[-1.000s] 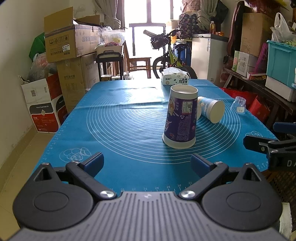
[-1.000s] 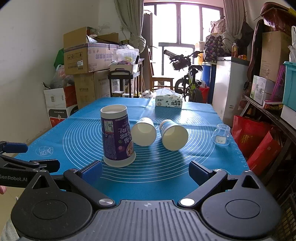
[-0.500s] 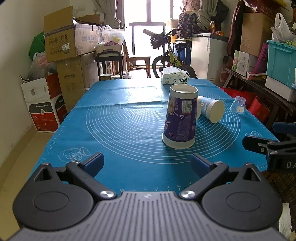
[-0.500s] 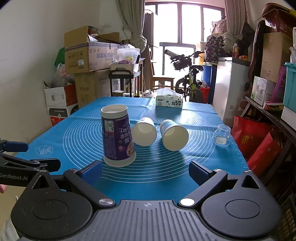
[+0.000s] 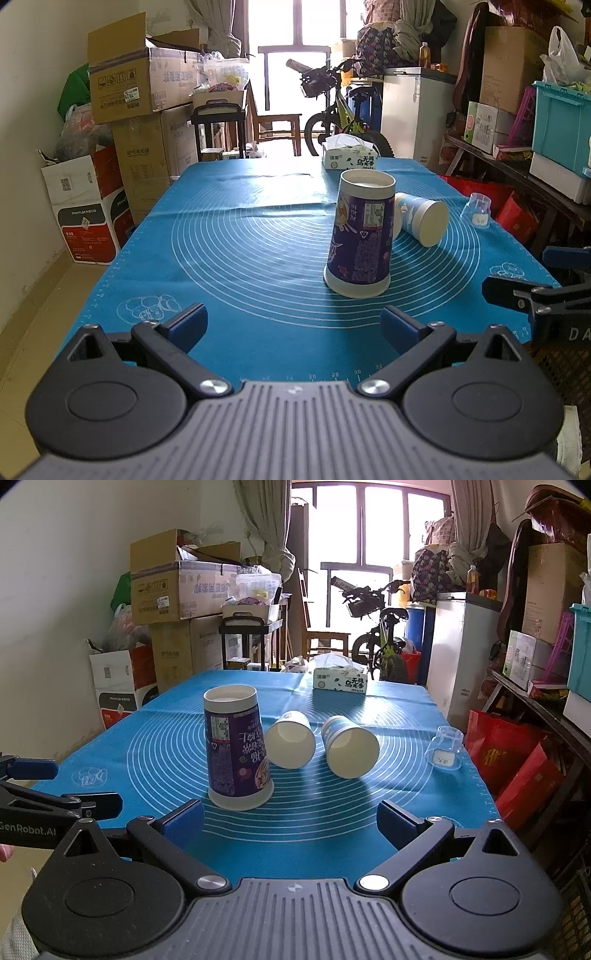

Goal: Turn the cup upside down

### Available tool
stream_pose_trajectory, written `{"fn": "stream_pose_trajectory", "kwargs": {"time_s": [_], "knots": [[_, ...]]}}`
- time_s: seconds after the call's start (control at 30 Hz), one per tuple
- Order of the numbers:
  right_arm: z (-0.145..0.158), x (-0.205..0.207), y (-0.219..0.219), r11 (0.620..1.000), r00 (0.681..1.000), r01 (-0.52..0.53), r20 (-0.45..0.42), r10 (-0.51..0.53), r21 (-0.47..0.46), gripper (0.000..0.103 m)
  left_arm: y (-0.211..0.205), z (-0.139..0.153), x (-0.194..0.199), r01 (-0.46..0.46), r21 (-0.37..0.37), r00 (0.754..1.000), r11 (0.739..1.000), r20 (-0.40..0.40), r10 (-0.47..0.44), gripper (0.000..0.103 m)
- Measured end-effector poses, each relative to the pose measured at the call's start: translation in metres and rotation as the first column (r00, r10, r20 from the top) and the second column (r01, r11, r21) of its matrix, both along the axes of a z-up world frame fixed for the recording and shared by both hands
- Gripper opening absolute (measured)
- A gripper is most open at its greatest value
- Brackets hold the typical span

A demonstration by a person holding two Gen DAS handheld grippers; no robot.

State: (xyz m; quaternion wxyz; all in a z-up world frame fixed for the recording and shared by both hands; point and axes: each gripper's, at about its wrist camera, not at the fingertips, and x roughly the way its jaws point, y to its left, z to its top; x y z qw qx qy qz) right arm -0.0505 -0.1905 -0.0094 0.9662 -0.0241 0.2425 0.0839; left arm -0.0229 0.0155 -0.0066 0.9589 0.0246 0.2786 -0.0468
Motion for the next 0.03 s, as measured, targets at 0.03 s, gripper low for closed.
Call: {"fn": "stream_pose_trajectory", "kwargs": {"time_s": [0.03], "knots": [[-0.0002, -0.0002, 0.0002, 1.0, 1.0, 0.0, 0.0, 0.0, 0.0, 0.101, 0.0001, -0.0002, 0.0005, -0.001, -0.001, 1.0, 1.0, -0.001, 0.001, 0.099]]}}
